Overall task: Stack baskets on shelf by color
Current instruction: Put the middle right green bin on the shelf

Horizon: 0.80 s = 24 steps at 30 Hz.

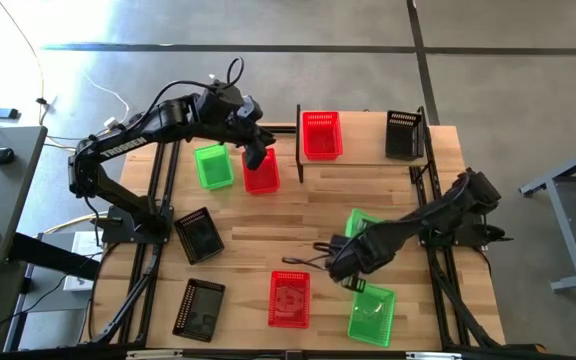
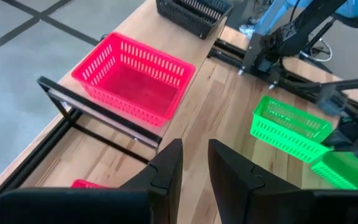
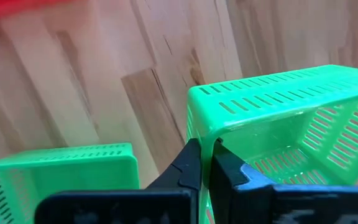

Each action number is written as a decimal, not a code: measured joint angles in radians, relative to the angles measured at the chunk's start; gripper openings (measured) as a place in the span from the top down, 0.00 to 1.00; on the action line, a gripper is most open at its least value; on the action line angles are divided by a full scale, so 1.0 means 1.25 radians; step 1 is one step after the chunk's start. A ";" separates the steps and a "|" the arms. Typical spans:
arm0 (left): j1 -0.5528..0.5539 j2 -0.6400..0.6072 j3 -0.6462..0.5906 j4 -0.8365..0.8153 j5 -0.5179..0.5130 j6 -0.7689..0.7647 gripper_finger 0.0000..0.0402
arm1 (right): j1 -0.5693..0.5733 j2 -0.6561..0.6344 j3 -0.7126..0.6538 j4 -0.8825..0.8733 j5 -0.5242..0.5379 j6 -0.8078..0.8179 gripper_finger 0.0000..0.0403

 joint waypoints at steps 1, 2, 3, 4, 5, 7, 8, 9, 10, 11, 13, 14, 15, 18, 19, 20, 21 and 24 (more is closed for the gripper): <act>0.000 0.000 0.000 -0.006 0.000 0.001 0.83 | -0.003 0.000 0.015 -0.002 0.002 -0.006 1.00; 0.000 0.000 0.000 -0.012 -0.003 0.005 0.83 | -0.006 0.000 0.029 -0.006 0.004 -0.010 1.00; 0.000 0.000 0.000 -0.019 -0.009 0.008 0.83 | -0.010 0.000 0.043 -0.013 0.010 -0.012 1.00; 0.000 0.000 0.000 -0.029 -0.021 0.013 0.83 | -0.014 0.000 0.058 -0.024 0.017 -0.016 1.00; 0.000 0.000 0.000 -0.038 -0.034 0.015 0.83 | -0.016 0.000 0.073 -0.035 0.028 -0.023 1.00; 0.000 0.000 0.000 -0.053 -0.063 0.021 0.83 | -0.024 0.000 0.108 -0.058 0.056 -0.031 1.00; 0.000 0.000 0.000 -0.059 -0.079 0.024 0.83 | -0.028 0.000 0.126 -0.076 0.070 -0.037 1.00; 0.000 0.000 0.000 -0.067 -0.095 0.027 0.83 | -0.032 0.000 0.143 -0.094 0.084 -0.043 1.00; 0.000 0.000 0.000 -0.074 -0.108 0.027 0.83 | -0.037 0.000 0.161 -0.112 0.100 -0.050 1.00; 0.000 0.000 0.000 -0.080 -0.120 0.028 0.83 | -0.042 0.000 0.179 -0.129 0.116 -0.057 1.00; 0.000 0.000 0.000 -0.087 -0.133 0.031 0.83 | -0.055 0.000 0.210 -0.175 0.146 -0.077 1.00; 0.000 0.000 0.000 -0.090 -0.138 0.035 0.83 | -0.063 0.000 0.224 -0.201 0.158 -0.086 1.00; 0.000 0.000 0.000 -0.092 -0.141 0.037 0.83 | -0.072 0.000 0.236 -0.220 0.166 -0.099 1.00; 0.000 0.000 0.000 -0.098 -0.144 0.039 0.83 | -0.105 -0.003 0.255 -0.216 0.192 -0.176 1.00; 0.000 0.000 0.000 -0.100 -0.147 0.039 0.83 | -0.118 -0.004 0.263 -0.218 0.201 -0.203 1.00; 0.000 0.000 0.000 -0.102 -0.149 0.036 0.83 | -0.132 -0.006 0.268 -0.216 0.212 -0.229 1.00; 0.000 0.000 0.000 -0.104 -0.152 0.035 0.83 | -0.147 -0.008 0.271 -0.216 0.220 -0.250 1.00; 0.000 0.000 0.000 -0.112 -0.158 0.035 0.83 | -0.190 -0.006 0.279 -0.216 0.236 -0.313 1.00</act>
